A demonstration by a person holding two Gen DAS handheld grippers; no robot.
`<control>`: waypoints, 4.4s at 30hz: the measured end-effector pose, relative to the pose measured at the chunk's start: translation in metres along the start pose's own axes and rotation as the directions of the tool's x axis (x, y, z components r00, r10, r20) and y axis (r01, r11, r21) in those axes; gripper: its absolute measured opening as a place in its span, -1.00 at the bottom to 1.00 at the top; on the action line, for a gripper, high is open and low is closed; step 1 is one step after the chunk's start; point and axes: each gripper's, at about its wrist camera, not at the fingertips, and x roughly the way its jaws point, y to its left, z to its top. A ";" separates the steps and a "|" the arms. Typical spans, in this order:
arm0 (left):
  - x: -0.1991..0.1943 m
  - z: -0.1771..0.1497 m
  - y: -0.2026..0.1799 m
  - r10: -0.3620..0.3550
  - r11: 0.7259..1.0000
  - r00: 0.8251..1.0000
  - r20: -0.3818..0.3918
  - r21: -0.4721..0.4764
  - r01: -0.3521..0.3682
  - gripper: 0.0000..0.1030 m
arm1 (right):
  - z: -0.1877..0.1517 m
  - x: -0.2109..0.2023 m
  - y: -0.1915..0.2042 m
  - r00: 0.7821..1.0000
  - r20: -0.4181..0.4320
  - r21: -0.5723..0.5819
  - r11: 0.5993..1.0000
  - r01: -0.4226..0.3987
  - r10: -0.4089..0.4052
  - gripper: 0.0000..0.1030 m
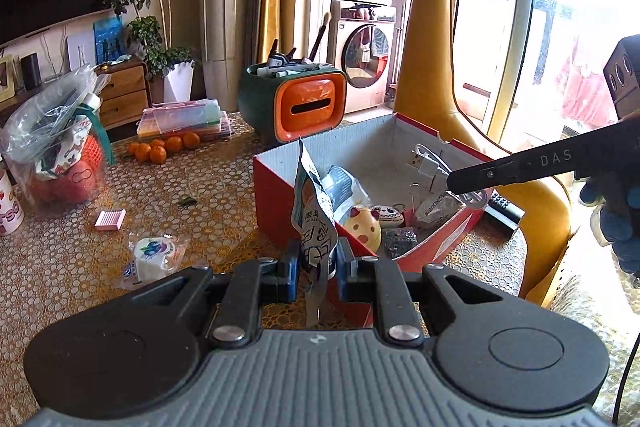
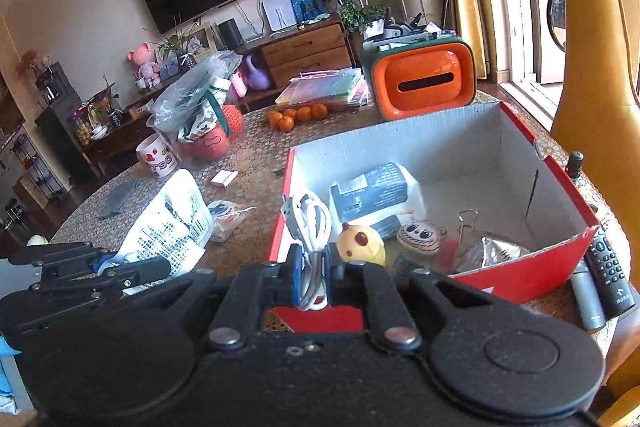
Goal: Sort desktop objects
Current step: 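Lift the drink pouch and cable and carry them over the box, then lower the drink pouch and cable into the box with both tools, then open the right tool to drop the cable while the left tool releases the drink pouch, then move both tools out of the box toward the pink sponge and blueberry bag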
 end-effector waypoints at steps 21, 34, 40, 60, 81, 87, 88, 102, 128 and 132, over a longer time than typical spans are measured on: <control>0.113 0.053 -0.074 -0.047 0.988 0.996 -0.080 0.141 0.058 -0.68 | 0.024 0.026 -0.090 0.990 0.005 0.073 0.987 0.141 -0.141 -0.80; 0.182 0.050 -0.100 -0.029 0.982 0.973 -0.229 0.177 0.071 -0.68 | 0.039 0.086 -0.108 0.968 -0.073 -0.027 0.970 0.241 -0.242 -0.80; 0.194 0.046 -0.099 -0.029 0.985 0.961 -0.276 0.157 0.075 -0.68 | 0.035 0.094 -0.115 0.963 -0.105 -0.033 0.968 0.248 -0.250 -0.80; 0.172 0.044 -0.085 -0.052 0.997 0.966 -0.251 0.046 0.066 -0.67 | 0.033 0.076 -0.115 0.967 -0.098 0.001 0.971 0.237 -0.236 -0.36; 0.080 0.036 -0.049 -0.102 0.994 0.990 -0.100 -0.057 0.097 -0.25 | 0.031 0.028 -0.057 0.984 -0.016 -0.030 0.983 0.179 -0.179 0.34; 0.056 0.025 -0.035 -0.084 0.995 0.995 -0.059 -0.059 0.080 0.26 | 0.026 0.020 -0.026 0.989 0.005 -0.042 0.988 0.145 -0.145 0.46; 0.052 0.023 -0.031 -0.082 0.995 0.995 -0.058 -0.068 0.078 0.26 | 0.026 0.020 -0.021 0.990 0.007 -0.043 0.989 0.143 -0.143 0.49; 0.006 -0.016 0.015 0.000 0.998 0.999 -0.036 -0.070 -0.002 0.50 | 0.014 0.033 0.046 0.995 -0.032 -0.096 0.991 0.092 -0.095 0.59; 0.009 -0.029 0.188 0.251 0.953 0.965 -0.072 -0.157 -0.260 0.99 | 0.017 0.135 0.157 0.991 -0.135 -0.235 0.972 -0.023 -0.010 0.79; 0.031 -0.030 0.216 0.272 0.944 0.955 -0.116 -0.159 -0.289 0.99 | 0.018 0.152 0.161 0.989 -0.146 -0.238 0.971 -0.028 -0.007 0.81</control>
